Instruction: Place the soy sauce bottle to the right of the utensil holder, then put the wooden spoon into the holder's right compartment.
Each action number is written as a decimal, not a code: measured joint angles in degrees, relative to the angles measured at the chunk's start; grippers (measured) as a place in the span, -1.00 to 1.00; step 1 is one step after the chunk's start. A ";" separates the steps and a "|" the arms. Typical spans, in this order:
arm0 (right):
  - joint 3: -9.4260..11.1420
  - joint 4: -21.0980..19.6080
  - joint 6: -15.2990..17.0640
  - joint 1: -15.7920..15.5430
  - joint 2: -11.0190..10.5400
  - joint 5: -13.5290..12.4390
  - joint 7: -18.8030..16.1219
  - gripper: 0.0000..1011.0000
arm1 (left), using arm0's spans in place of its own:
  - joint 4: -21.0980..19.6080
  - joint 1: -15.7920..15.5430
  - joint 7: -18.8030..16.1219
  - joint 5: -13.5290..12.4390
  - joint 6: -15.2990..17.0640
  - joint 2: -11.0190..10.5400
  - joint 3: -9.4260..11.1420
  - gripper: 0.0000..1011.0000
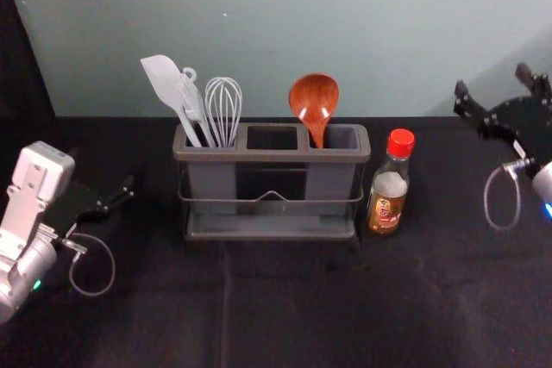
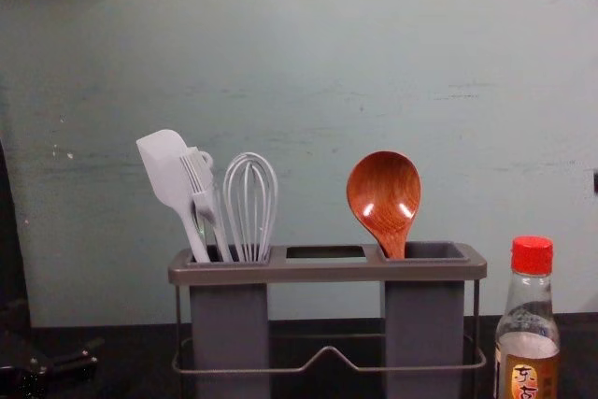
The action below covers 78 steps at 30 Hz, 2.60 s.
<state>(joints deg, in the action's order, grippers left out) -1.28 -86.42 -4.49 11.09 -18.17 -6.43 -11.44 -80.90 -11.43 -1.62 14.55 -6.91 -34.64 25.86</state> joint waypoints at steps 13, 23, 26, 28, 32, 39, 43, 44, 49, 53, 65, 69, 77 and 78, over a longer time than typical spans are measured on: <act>-1.07 7.98 -1.24 -0.99 -0.46 0.46 -3.08 0.98 | 0.00 0.00 0.00 0.00 0.00 0.00 0.00 1.00; -1.54 9.99 -2.39 -0.47 0.49 0.45 -3.14 0.98 | 0.00 0.00 0.00 0.00 0.00 0.00 0.00 1.00; -1.51 9.90 -2.39 -0.48 0.45 0.45 -3.14 0.98 | 0.00 0.00 0.00 0.00 0.00 0.00 0.00 1.00; -1.50 9.84 -2.39 -0.49 0.43 0.45 -3.14 0.98 | 0.00 0.00 0.00 0.00 0.00 0.00 0.00 1.00; -1.47 9.75 -2.39 -0.50 0.38 0.44 -3.14 0.98 | 0.00 0.00 0.00 0.00 0.00 0.00 0.00 1.00; -1.42 9.63 -2.39 -0.54 0.34 0.42 -3.12 0.98 | 0.00 0.00 0.00 0.00 0.00 0.00 0.00 1.00; -1.41 9.61 -2.37 -0.55 0.32 0.41 -3.12 0.98 | 0.00 -0.01 0.00 0.00 0.00 0.00 0.00 1.00; -1.40 9.60 -2.37 -0.56 0.31 0.41 -3.12 0.98 | 0.00 0.00 0.00 0.00 0.00 0.00 0.00 1.00; -1.40 9.58 -2.35 -0.57 0.29 0.40 -3.12 0.98 | 0.00 0.00 0.00 0.00 0.00 0.00 0.00 1.00; -1.40 9.56 -2.33 -0.57 0.27 0.39 -3.12 0.98 | 0.00 0.00 0.00 0.00 0.00 0.00 0.00 1.00; -1.40 9.52 -2.31 -0.57 0.27 0.38 -3.12 0.98 | 0.00 0.00 0.00 0.00 0.00 0.00 0.00 1.00; -1.40 9.52 -2.31 -0.56 0.27 0.38 -3.11 0.98 | 0.00 0.00 0.00 0.00 0.00 0.00 0.00 1.00; -1.40 9.52 -2.31 -0.57 0.26 0.38 -3.11 0.98 | 0.00 0.00 0.00 0.00 0.00 0.00 0.00 1.00; -1.40 9.52 -2.31 -0.57 0.27 0.38 -3.11 0.98 | 0.00 0.00 0.00 0.00 0.00 0.00 0.00 1.00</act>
<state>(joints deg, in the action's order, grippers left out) -2.68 -76.90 -6.80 10.52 -17.91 -6.05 -14.56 -80.90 -11.43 -1.62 14.55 -6.91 -34.65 25.86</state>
